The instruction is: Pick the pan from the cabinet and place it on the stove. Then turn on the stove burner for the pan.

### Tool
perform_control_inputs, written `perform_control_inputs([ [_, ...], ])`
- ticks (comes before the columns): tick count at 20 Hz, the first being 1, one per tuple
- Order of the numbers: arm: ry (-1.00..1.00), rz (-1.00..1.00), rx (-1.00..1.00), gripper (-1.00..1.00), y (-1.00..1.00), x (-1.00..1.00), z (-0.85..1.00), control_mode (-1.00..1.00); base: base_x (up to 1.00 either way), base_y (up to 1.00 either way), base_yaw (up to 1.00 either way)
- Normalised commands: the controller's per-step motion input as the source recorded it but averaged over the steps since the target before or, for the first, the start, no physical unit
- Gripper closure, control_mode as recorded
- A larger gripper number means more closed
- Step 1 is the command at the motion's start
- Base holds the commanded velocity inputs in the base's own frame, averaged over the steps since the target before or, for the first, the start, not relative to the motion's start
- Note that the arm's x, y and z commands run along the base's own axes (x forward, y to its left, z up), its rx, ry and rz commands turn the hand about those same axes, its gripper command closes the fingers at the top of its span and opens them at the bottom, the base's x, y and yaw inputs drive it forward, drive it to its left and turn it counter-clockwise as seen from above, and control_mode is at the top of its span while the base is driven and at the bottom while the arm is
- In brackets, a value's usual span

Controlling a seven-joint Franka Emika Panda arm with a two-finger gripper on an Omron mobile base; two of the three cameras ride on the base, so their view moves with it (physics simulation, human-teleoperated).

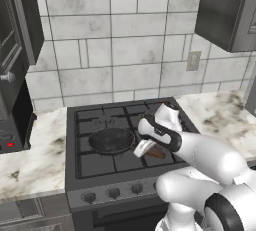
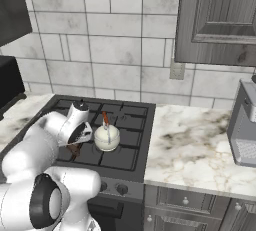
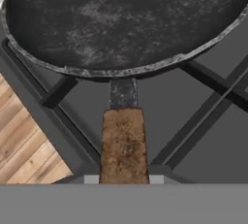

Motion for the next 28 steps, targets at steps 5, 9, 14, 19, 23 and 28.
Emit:
perform_control_inputs([
  [5, 0.02, -0.01, -0.08, 1.0, 0.14, 0.0, -0.43, -1.0, 0.0, 0.0, 0.0],
  [9, 0.04, 0.0, -0.05, 1.0, 0.21, 0.0, -0.28, -1.0, 0.0, 0.0, 0.0],
  [14, 0.01, 0.0, 0.0, 1.0, 0.03, -0.08, -0.1, -1.0, 0.0, 0.0, 0.0],
  [19, 0.0, -0.01, 0.0, 1.0, -0.01, -0.26, 0.0, -1.0, 0.0, 0.0, 0.0],
  [23, 0.0, -0.01, 0.0, 1.0, 0.0, -0.23, 0.0, -1.0, 0.0, 0.0, 0.0],
  [28, 0.0, 0.0, -0.01, -1.0, 0.0, -0.06, 0.0, -1.0, 0.0, 0.0, 0.0],
])
